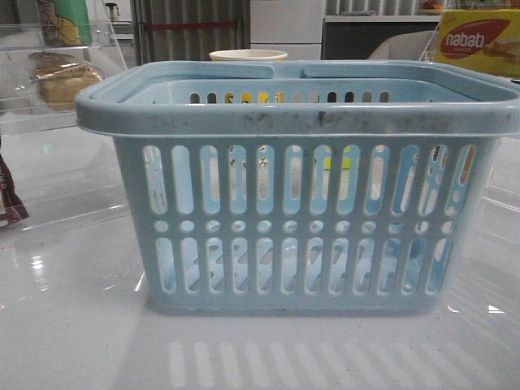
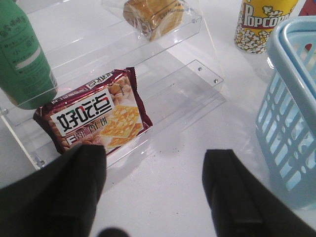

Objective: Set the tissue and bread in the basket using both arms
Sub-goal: 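Carry the tissue pack over the basket and release it inside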

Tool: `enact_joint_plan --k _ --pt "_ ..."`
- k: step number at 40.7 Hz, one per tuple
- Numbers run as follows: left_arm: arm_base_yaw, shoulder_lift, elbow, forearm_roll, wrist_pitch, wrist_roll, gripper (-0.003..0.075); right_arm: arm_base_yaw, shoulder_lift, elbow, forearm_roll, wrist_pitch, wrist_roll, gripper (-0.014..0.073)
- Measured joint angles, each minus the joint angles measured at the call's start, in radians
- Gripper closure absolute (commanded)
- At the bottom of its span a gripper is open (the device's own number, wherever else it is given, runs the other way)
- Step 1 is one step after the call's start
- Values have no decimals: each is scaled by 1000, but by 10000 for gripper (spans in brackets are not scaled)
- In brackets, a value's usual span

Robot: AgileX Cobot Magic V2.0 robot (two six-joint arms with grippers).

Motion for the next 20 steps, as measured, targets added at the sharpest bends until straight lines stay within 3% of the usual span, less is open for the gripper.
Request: enact_joint_plan --k 9,20 --pt "0 0 0 0 0 0 234 194 -113 -1 170 131 -205 328" --pt "0 0 0 0 0 0 234 474 -96 26 209 145 -245 323"
